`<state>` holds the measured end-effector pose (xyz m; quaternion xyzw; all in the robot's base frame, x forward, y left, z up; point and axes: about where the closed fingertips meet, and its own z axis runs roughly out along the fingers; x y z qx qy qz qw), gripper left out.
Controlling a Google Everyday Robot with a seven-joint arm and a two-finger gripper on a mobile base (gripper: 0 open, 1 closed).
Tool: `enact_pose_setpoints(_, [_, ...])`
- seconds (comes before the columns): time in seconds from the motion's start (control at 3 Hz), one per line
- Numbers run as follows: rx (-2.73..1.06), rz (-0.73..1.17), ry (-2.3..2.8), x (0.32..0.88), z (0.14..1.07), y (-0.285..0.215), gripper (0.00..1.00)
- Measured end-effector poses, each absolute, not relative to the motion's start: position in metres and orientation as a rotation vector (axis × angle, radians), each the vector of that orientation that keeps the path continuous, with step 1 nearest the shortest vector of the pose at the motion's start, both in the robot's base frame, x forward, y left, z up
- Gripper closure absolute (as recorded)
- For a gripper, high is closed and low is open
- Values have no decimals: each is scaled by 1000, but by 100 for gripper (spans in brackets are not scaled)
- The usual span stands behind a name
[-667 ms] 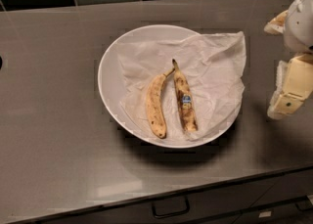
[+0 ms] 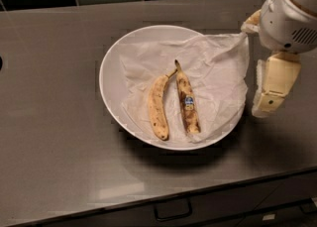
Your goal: Pick banana from white bowl
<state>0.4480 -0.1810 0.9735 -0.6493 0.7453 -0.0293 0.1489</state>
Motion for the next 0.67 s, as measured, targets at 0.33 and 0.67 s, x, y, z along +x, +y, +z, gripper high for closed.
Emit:
enact_pose_setpoints(0.33, [-2077, -17, 1981, 458, 971, -141, 0])
enact_pose_setpoints(0.67, [-2077, -17, 1981, 458, 971, -141, 0])
